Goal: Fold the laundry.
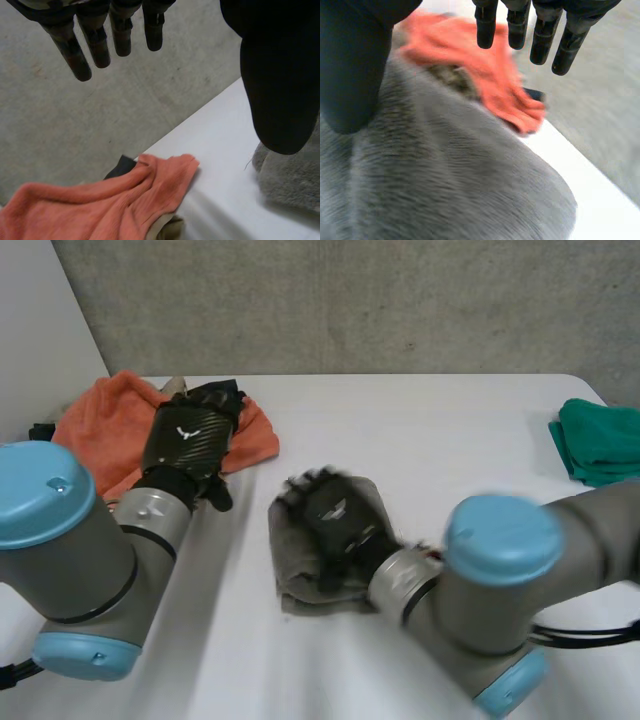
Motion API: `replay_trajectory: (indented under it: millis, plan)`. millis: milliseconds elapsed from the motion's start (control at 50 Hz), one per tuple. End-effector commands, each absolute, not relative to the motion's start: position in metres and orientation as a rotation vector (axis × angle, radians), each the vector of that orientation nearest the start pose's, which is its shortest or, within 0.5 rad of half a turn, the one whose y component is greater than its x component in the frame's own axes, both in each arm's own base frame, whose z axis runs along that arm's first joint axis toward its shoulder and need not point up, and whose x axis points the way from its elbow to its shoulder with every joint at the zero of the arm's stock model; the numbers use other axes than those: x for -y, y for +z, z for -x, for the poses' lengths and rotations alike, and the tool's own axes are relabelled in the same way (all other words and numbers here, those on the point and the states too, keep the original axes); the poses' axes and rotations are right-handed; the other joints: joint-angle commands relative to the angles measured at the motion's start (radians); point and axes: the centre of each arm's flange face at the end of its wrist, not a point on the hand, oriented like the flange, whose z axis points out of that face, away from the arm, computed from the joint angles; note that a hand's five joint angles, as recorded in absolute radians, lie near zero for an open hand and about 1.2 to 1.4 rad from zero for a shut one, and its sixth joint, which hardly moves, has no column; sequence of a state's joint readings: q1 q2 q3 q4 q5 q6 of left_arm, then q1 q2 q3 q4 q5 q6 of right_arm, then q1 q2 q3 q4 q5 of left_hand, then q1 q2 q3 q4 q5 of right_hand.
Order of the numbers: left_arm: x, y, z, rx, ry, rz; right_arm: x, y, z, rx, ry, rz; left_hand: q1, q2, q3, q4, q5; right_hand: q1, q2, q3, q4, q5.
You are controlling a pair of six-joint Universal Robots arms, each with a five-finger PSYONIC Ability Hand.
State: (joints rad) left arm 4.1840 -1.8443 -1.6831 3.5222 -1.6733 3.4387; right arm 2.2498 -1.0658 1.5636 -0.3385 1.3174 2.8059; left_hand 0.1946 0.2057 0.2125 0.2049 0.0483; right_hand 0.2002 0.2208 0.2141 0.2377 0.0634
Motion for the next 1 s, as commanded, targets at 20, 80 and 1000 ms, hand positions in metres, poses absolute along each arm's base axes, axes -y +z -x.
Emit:
replay_trajectory:
  millis: [20,80,1000]
  plan:
    - [0.223,0.223,0.330,-2.221,-2.407,-0.903,0.242,0.220,-0.298,-1.828,-1.643,0.552,-0.011,-0.022,-0.028,-0.021,-0.039,-0.026,-0.046,-0.040,-0.063,-0.063]
    - [0.215,0.225,0.343,-2.262,-2.430,-0.931,0.249,0.216,-0.284,-1.893,-1.634,0.516,-0.005,-0.016,-0.023,-0.015,-0.033,-0.026,-0.046,-0.040,-0.063,-0.063]
    - [0.214,0.255,0.342,-2.220,-2.340,-1.252,0.233,0.190,-0.304,-2.111,-1.747,0.998,0.013,0.002,-0.005,0.003,-0.015,-0.026,-0.046,-0.040,-0.063,-0.063]
